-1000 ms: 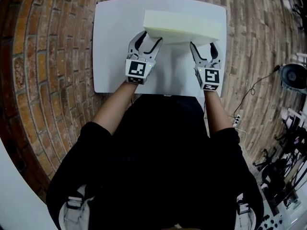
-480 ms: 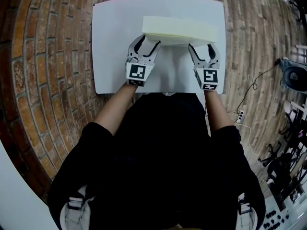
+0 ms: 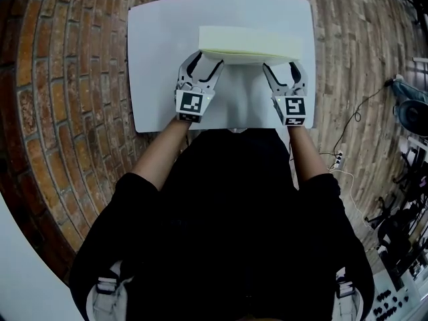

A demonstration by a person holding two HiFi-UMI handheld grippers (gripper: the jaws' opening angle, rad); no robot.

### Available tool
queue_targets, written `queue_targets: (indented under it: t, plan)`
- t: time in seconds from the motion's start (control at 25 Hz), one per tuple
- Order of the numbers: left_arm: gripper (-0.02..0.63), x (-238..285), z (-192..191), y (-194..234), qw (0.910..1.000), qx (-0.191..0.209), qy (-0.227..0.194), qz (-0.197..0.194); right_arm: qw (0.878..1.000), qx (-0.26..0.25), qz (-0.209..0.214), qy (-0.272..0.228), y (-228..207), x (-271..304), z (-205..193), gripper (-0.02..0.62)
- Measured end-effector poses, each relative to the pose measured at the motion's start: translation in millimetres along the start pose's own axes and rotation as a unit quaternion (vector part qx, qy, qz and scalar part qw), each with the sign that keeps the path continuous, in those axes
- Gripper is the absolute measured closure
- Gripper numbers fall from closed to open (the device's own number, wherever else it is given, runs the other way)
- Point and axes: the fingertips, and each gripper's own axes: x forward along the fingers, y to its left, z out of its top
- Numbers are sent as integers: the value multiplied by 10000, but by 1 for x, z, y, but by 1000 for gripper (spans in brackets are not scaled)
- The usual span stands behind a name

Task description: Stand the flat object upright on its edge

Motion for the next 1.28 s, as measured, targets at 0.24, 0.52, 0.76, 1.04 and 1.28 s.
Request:
queue_targets:
  t: [0.24,0.52,0.76,1.04,1.28]
  plan:
    - [348,1,4,1,9998,-101,186,22,9998,149,114,68,-2,4,2,270]
    - [348,3,0,0,9999,-60,80,-27,9998,160,128,69,-5,5,3,272]
    - [348,2,0,1,9999,-58,118,-31,9997,192,120,61,-3,6,2,272]
    - [348,4,2,-1,9998,-131,161,29,9995,178,231,156,-6,4,4,272]
    - [348,2,1,1,9996,-126,207,163,9987,240,410,166,-6,4,4,272]
